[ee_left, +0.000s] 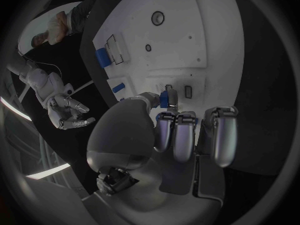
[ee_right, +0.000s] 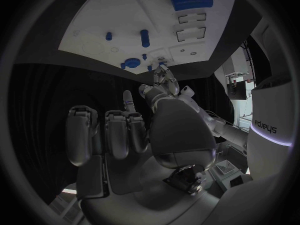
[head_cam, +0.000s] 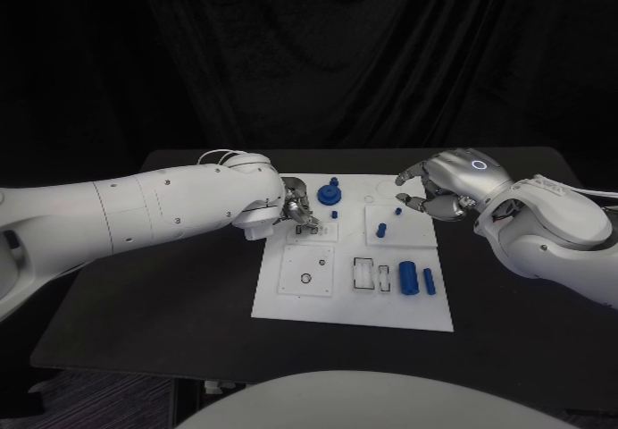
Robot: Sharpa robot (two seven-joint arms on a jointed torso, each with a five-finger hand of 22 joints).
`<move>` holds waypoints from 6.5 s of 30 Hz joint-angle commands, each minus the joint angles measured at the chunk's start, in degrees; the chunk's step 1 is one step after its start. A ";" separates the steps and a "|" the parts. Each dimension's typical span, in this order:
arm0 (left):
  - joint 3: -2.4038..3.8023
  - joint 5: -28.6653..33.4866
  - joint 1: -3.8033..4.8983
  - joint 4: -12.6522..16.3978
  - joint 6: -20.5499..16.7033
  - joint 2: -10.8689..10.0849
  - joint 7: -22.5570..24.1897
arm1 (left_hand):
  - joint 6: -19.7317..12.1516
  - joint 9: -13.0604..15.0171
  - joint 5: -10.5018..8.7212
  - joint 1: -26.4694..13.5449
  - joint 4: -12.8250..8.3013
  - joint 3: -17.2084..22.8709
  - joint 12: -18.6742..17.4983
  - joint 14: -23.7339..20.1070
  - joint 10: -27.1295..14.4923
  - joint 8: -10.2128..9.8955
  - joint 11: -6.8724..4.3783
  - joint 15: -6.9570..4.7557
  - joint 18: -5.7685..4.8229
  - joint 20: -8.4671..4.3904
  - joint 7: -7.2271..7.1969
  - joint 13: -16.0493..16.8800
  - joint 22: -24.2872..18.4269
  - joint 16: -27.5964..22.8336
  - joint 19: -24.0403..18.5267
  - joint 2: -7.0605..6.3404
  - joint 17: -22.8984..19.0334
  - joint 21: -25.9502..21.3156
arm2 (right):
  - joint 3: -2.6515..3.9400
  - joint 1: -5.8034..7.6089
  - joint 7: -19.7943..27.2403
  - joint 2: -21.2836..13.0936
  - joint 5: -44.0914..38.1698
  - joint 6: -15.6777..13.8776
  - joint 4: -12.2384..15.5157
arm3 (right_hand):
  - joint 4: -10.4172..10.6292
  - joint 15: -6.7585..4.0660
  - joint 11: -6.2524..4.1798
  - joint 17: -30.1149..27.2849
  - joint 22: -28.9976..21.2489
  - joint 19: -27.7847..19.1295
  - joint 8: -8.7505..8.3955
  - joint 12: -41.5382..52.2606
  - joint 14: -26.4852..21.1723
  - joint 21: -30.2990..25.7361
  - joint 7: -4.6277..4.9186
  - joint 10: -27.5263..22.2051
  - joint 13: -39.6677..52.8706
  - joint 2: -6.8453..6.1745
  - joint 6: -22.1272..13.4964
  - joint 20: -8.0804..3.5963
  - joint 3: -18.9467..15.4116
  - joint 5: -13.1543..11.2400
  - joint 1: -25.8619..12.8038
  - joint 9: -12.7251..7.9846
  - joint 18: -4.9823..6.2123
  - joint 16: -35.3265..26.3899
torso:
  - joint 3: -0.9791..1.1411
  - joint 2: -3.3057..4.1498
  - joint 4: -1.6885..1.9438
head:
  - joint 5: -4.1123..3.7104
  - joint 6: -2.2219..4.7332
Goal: Assemble the parts on the task board
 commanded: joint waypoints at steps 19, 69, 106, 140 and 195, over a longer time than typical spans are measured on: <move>0.05 -0.11 -1.50 -0.64 0.21 0.15 3.71 | -0.11 -0.14 -0.94 -0.26 -10.27 10.43 -0.46 6.06 2.85 -0.55 0.00 -0.15 0.87 -0.19 -0.38 11.29 11.24 0.15 1.66 0.70 15.09 -0.65 | 0.04 -0.15 -0.97 0.17 -0.39 -0.68 -0.20 | 0.02 -0.39 -0.47 8.61 13.01 2.94 -0.05 -0.51 4.47 0.25 -0.12 3.92 12.80 0.27 0.56 -0.28 0.61 0.50 0.60 -0.13 0.20 0.00 | -0.01 0.03 0.03 | -0.16 0.01; 0.05 -0.11 -2.67 -2.28 0.28 -0.06 3.88 | -0.62 -0.33 -4.14 -0.39 -10.91 10.49 -0.81 6.06 2.53 -1.28 0.33 0.16 1.02 0.10 -0.08 11.03 11.00 0.15 1.34 1.14 15.09 -1.39 | 0.04 -0.46 -1.36 0.66 -0.39 1.72 -1.23 | -0.17 -0.52 -0.60 8.43 13.06 3.03 -0.13 -1.24 4.46 0.35 -0.24 3.34 12.05 0.36 0.81 -0.40 1.19 1.23 1.09 -0.28 0.17 -0.09 | 0.04 0.01 -0.01 | 0.16 0.01; 0.05 -0.11 -2.79 -3.19 2.35 -0.34 5.75 | 2.25 -4.17 -26.78 -18.47 0.32 -7.99 -1.54 6.06 1.26 -8.49 1.22 1.18 1.50 1.22 0.36 10.37 10.94 0.15 0.35 3.14 15.09 -4.19 | 0.04 -0.74 -1.63 0.91 -0.39 2.61 -1.71 | -1.03 -0.68 -0.76 8.38 13.04 3.03 -0.31 -1.79 4.49 0.26 -0.32 3.02 11.52 0.06 1.33 -0.60 2.71 4.86 2.03 -0.60 0.18 -0.14 | 0.03 0.03 0.06 | 0.33 0.01; 0.06 -6.26 2.13 4.74 -6.06 -9.18 13.98 | 4.20 8.87 -8.25 -7.74 -2.09 -12.08 4.41 6.06 5.97 1.85 -2.13 -1.71 -0.15 -1.55 -3.31 15.04 13.67 0.15 4.00 1.94 15.09 2.95 | 0.04 -0.95 -1.81 -0.01 -0.39 1.84 -2.02 | -0.98 -0.68 -0.73 8.53 13.09 3.11 -0.34 -1.75 4.53 0.39 -0.26 3.08 11.55 0.19 1.46 -0.62 3.07 5.50 1.93 -0.67 0.14 -0.06 | 0.20 -0.06 0.08 | 0.22 0.01; 0.05 -10.72 1.95 -20.21 9.23 6.48 7.84 | 6.82 6.66 -20.82 -12.42 -0.04 -13.22 4.41 6.06 5.97 -9.90 -0.44 -0.22 0.31 -0.24 -1.53 15.04 13.02 0.15 2.88 2.34 15.09 1.11 | 0.04 -1.31 -1.45 1.27 -0.39 1.58 -3.30 | -0.82 -0.68 -0.74 8.73 13.17 3.24 -0.50 -1.69 4.59 0.62 -0.26 3.16 11.61 0.62 1.33 -0.63 3.54 5.90 1.80 -0.79 0.08 0.05 | -0.01 0.09 0.08 | 0.84 0.01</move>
